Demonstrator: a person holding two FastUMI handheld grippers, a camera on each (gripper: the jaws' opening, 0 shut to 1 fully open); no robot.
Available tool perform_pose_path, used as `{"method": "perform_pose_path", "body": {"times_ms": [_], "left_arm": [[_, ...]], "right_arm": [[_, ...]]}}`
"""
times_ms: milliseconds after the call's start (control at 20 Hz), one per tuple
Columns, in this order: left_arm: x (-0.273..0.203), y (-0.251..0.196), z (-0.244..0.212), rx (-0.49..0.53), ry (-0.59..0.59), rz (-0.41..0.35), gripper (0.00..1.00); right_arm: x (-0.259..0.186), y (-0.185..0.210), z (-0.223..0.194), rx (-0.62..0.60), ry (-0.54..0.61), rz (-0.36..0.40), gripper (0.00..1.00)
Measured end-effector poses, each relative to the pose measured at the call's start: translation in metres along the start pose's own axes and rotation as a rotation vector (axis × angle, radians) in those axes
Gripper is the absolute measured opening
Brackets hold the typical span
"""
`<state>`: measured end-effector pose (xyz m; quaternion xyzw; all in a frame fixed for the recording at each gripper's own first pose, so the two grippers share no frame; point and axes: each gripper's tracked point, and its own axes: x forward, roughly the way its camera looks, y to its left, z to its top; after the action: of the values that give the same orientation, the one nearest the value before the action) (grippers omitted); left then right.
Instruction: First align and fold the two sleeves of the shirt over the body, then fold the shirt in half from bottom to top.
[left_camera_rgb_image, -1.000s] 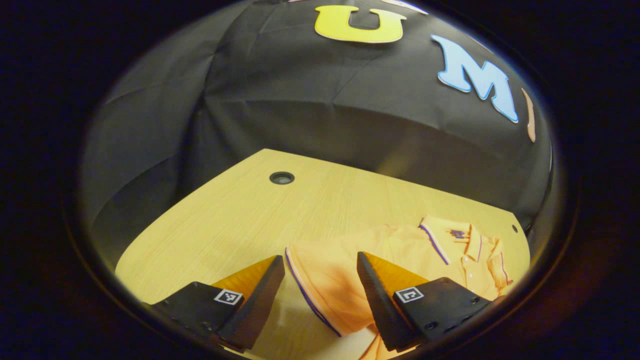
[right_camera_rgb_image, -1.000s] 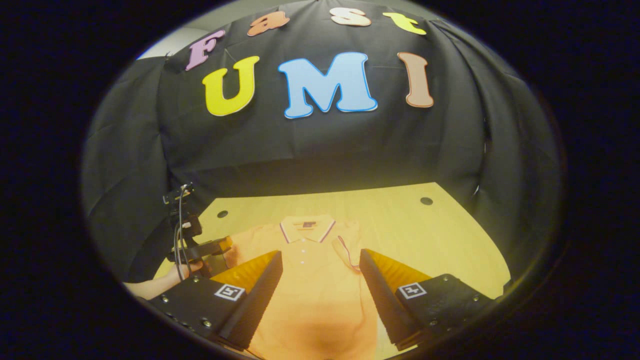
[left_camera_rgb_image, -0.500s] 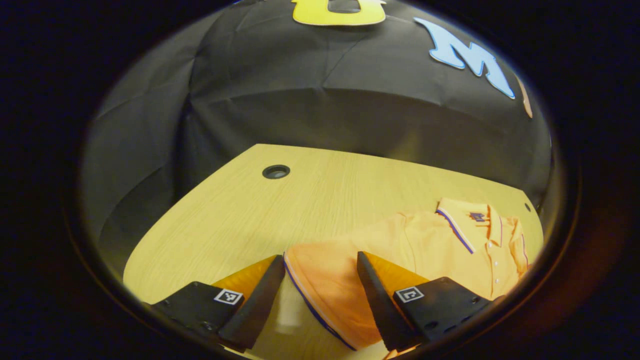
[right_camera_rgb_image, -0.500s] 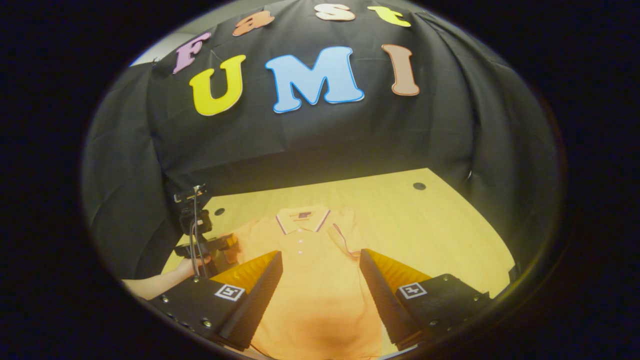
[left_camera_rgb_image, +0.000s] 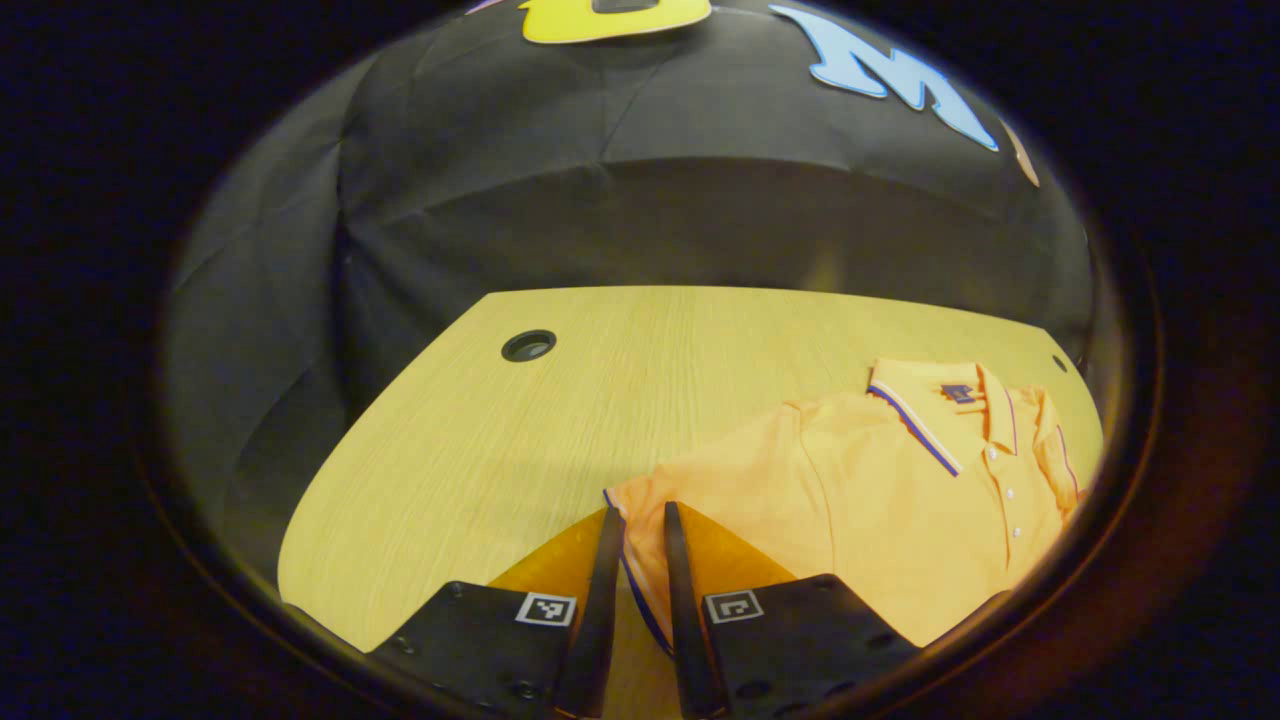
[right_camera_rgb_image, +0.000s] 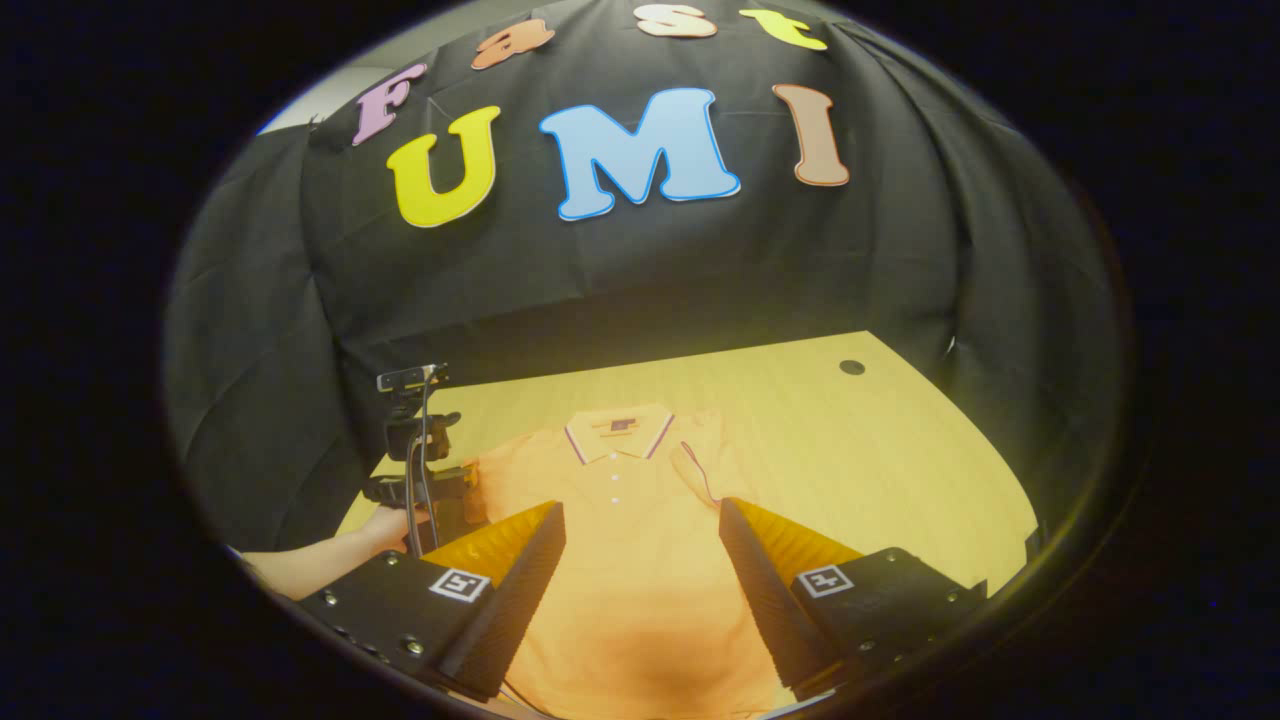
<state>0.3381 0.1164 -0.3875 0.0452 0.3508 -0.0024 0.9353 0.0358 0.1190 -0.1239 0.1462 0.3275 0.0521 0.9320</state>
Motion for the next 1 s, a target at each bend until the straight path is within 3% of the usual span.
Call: {"method": "perform_pose_path", "body": {"times_ms": [100, 350, 550, 800, 1000], "left_arm": [[-0.001, -0.002, 0.0, 0.043, 0.014, 0.015, 0.14], [-0.028, -0.03, 0.035, 0.025, -0.071, -0.029, 0.13], [-0.05, -0.076, 0.057, 0.108, -0.133, -0.11, 0.13], [-0.045, -0.122, 0.039, 0.225, -0.118, -0.187, 0.13], [-0.035, -0.134, 0.028, 0.241, -0.098, -0.203, 0.13]], "right_arm": [[0.001, -0.001, 0.004, 0.005, -0.006, 0.009, 0.96], [-0.001, -0.01, 0.001, -0.015, -0.012, 0.003, 0.95], [0.0, -0.017, -0.01, 0.028, 0.001, -0.017, 0.96], [-0.003, -0.023, -0.018, 0.04, 0.019, -0.073, 0.96], [-0.006, -0.025, -0.028, 0.053, 0.028, -0.094, 0.96]]}}
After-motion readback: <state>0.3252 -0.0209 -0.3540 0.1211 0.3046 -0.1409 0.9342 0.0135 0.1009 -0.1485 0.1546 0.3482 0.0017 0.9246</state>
